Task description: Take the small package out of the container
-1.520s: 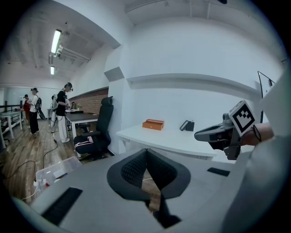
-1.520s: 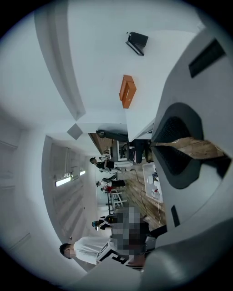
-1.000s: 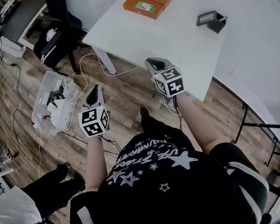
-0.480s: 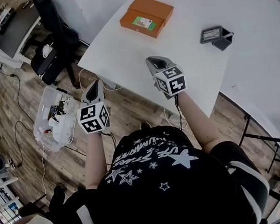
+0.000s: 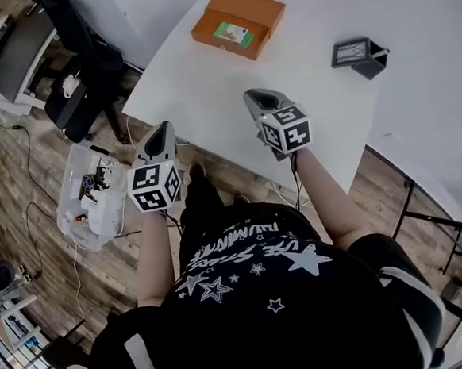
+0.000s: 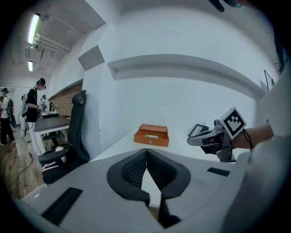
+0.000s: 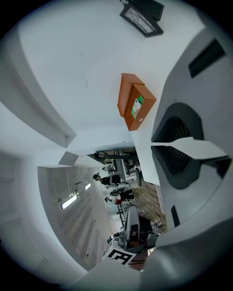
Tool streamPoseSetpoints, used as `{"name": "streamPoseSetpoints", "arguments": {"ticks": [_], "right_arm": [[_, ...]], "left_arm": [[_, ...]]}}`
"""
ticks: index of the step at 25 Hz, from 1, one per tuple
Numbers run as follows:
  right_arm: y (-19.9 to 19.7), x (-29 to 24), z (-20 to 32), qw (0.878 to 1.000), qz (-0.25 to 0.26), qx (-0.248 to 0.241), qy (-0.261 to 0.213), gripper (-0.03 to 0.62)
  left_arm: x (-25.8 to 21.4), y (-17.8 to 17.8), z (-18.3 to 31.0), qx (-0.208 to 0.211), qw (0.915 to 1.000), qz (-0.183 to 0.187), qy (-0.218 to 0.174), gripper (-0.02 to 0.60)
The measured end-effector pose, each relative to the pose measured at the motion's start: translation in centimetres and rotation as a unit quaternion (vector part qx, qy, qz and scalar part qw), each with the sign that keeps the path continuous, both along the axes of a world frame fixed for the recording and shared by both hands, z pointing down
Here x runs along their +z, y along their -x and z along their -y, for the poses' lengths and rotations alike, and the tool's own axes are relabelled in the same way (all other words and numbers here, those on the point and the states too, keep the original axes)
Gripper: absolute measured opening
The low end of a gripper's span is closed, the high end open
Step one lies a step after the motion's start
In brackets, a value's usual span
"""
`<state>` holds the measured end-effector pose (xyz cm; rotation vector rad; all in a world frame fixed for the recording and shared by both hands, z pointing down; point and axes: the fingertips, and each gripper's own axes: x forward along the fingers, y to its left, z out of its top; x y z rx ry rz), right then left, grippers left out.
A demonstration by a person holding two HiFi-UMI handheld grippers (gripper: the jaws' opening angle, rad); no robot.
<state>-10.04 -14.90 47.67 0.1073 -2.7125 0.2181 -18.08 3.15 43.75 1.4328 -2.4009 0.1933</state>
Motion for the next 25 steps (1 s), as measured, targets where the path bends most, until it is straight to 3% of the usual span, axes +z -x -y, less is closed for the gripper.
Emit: {"name": "streamPoseSetpoints", "arguments": {"ticks": [7,13,17,21,25], "right_arm": [[1.1,0.5,4.7,0.997,0.001,0.074,0.006,0.054],[4.0,0.9,7.8,0.991,-0.008,0.133,0.012,0.054],[5.7,0.7,10.7,0.982,-0.013,0.186,0.016,0.054],[6.5,0.3,13.1,0.971,-0.018,0.237,0.021,0.054],[7.1,0.6,14.9,0.961,-0.028,0.273,0.027,0.054]], "left_arm": [[0.5,4.5,6.8,0.091,0.9958,0.004,-0.002,0.02],[0.0,9.6,13.1,0.176,0.9844,0.007,0.005,0.02],[-0.3,12.6,17.6,0.239,0.9709,0.002,0.007,0.02],[-0.3,15.6,22.0,0.288,0.9568,0.019,0.035,0.021],[0.1,16.9,26.2,0.346,0.9367,0.023,0.049,0.021]]}}
